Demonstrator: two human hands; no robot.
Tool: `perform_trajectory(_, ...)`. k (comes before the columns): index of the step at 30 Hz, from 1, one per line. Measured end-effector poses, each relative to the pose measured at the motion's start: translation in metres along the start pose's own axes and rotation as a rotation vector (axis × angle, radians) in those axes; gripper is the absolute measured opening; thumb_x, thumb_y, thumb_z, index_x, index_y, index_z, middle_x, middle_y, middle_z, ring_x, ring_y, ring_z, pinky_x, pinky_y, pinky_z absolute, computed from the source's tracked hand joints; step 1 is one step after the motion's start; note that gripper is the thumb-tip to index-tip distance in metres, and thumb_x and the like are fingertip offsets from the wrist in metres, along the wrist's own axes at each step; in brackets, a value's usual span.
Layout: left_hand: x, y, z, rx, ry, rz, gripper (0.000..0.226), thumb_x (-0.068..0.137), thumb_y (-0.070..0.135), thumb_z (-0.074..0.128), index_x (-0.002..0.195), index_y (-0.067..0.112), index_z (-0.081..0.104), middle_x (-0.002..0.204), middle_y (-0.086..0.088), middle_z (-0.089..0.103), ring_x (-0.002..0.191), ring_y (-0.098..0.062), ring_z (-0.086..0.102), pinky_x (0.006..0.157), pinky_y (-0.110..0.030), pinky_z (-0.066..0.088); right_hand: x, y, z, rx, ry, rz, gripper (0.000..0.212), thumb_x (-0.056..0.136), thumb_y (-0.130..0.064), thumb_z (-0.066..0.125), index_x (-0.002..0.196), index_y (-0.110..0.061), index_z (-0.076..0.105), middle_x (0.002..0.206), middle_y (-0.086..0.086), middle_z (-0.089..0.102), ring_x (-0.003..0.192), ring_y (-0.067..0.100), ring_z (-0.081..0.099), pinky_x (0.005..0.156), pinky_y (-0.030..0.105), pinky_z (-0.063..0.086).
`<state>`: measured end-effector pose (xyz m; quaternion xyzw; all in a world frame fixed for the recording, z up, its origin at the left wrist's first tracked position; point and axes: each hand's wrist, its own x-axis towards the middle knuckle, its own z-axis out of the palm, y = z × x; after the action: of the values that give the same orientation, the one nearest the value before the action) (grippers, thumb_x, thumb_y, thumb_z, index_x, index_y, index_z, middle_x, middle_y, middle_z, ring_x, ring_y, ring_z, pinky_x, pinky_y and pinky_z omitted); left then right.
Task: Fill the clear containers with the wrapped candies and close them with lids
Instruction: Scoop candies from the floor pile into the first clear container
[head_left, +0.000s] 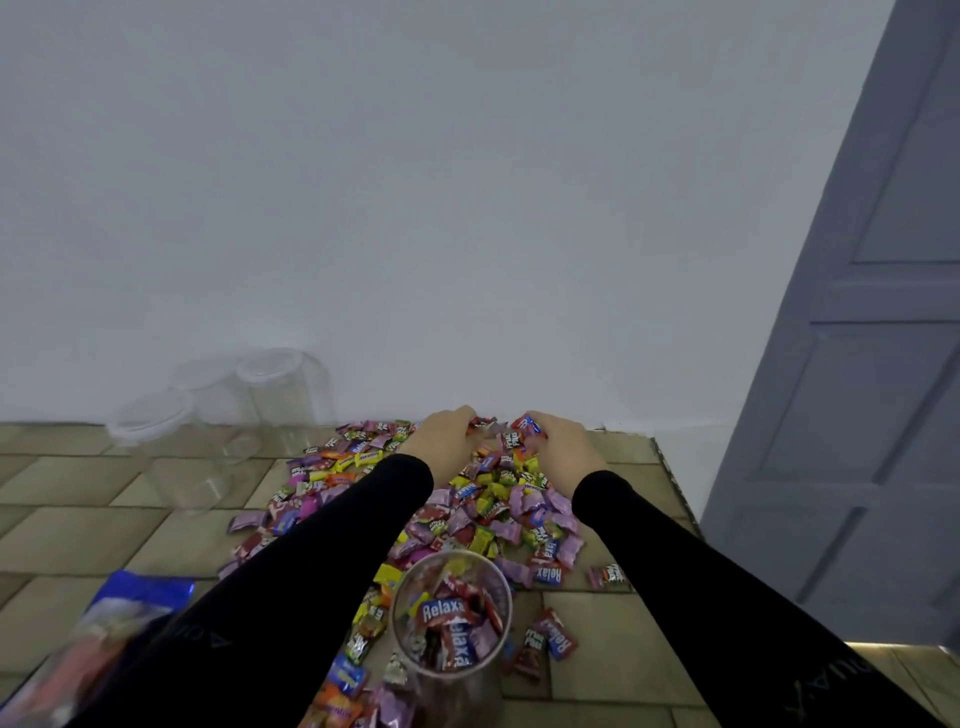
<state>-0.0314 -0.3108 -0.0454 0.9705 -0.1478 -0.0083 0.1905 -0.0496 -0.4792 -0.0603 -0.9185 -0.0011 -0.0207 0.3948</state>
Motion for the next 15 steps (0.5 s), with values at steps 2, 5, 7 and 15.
perform_trajectory(2, -0.012, 0.004, -0.007, -0.027, 0.016, -0.001, 0.017, 0.104, 0.025, 0.041, 0.101, 0.009, 0.044, 0.093, -0.009, 0.054, 0.076, -0.024, 0.049, 0.066, -0.031, 0.035, -0.009, -0.009, -0.003, 0.005, 0.000, 0.000, 0.049, 0.097, 0.004, 0.041, 0.144, -0.013, 0.041, 0.143, 0.014, 0.047, 0.122, 0.021, 0.053, 0.084, 0.020, 0.040)
perform_trajectory(5, -0.029, 0.006, -0.016, -0.046, 0.044, -0.004, 0.019, 0.104, 0.027, 0.041, 0.094, 0.010, 0.040, 0.086, -0.007, 0.049, 0.070, -0.020, 0.043, 0.064, -0.032, 0.032, -0.022, -0.022, -0.007, 0.041, 0.032, -0.016, 0.047, 0.098, 0.003, 0.042, 0.143, -0.011, 0.042, 0.144, 0.015, 0.046, 0.123, 0.022, 0.052, 0.088, 0.022, 0.040)
perform_trajectory(7, -0.040, 0.003, -0.020, -0.106, 0.063, -0.025, 0.021, 0.104, 0.029, 0.041, 0.099, 0.009, 0.042, 0.086, -0.007, 0.050, 0.067, -0.018, 0.043, 0.062, -0.031, 0.033, -0.032, -0.031, -0.007, 0.103, 0.072, -0.021, 0.043, 0.099, -0.001, 0.044, 0.140, -0.011, 0.046, 0.137, 0.016, 0.051, 0.104, 0.020, 0.055, 0.076, 0.020, 0.041)
perform_trajectory(15, -0.079, 0.009, -0.027, -0.467, 0.314, -0.080, 0.020, 0.104, 0.026, 0.037, 0.100, 0.008, 0.044, 0.075, -0.001, 0.049, 0.059, -0.013, 0.040, 0.051, -0.026, 0.030, -0.070, -0.058, 0.002, 0.405, 0.209, -0.005, 0.037, 0.100, -0.013, 0.046, 0.137, -0.013, 0.048, 0.115, 0.007, 0.062, 0.078, 0.007, 0.056, 0.051, 0.008, 0.039)
